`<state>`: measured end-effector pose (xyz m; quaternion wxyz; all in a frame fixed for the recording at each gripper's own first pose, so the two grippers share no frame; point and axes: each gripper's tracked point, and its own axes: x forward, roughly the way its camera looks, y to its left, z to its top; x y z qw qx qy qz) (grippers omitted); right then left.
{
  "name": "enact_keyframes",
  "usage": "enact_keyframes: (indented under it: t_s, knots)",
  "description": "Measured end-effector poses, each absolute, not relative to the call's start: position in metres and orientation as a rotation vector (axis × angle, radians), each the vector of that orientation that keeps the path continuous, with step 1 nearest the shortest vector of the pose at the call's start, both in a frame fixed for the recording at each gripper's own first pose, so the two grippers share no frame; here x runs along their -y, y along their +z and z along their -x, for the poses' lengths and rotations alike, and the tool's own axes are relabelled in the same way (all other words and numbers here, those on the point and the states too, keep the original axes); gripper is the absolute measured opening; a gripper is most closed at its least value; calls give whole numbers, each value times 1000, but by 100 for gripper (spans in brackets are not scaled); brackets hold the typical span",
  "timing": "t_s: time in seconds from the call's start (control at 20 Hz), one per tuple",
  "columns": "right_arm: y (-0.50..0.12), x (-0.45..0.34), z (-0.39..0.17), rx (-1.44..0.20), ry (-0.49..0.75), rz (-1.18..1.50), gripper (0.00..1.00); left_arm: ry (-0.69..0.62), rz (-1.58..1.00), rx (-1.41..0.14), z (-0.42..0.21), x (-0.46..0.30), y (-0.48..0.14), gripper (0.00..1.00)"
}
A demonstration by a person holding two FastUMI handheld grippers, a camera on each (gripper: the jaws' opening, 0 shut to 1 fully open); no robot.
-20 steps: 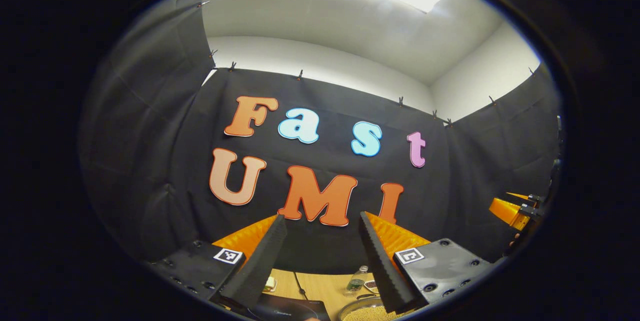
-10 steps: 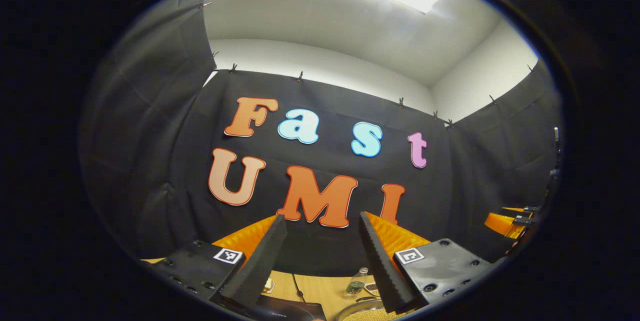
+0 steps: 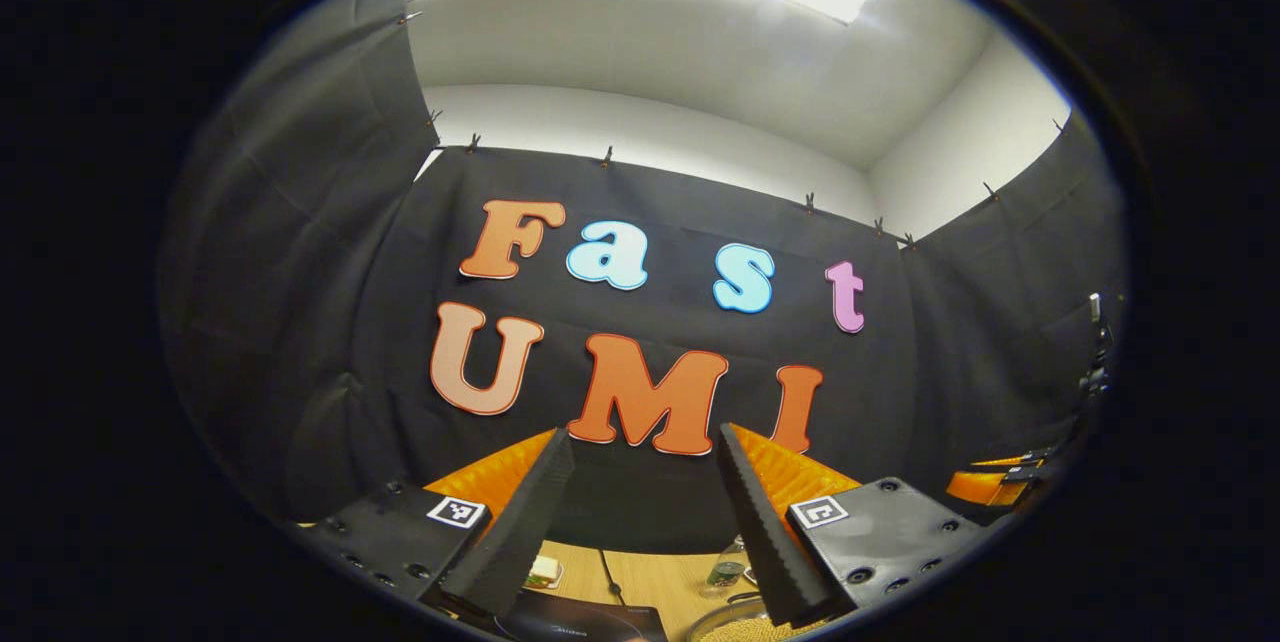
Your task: First push the handle of the pot to place it horizontally, then grasp the pot with both hands and set it on the induction cooktop.
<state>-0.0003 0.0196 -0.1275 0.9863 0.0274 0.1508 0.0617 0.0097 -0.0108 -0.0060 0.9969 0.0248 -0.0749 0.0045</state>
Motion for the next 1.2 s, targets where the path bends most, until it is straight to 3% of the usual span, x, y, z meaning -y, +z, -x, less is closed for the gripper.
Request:
enact_keyframes:
  t_s: [0.1,0.4,0.65,0.8,1.0,1.2]
  knots:
    - [-139,-26,3,-342,141,-49,32,20,-58,152,-11,6,-5,97]
    - [-190,-54,23,-518,234,-94,15,41,-79,151,-10,-4,-4,96]
    - [-247,-71,49,-697,313,-44,13,68,-89,158,-8,-19,-4,96]
    - [-268,-83,67,-786,357,-60,2,86,-106,145,-5,-28,-5,93]
    - [-295,-107,104,-958,449,-152,1,145,-135,151,-2,-49,-1,95]
    - [-313,-110,120,-1071,462,-188,0,157,-161,149,5,-55,1,93]
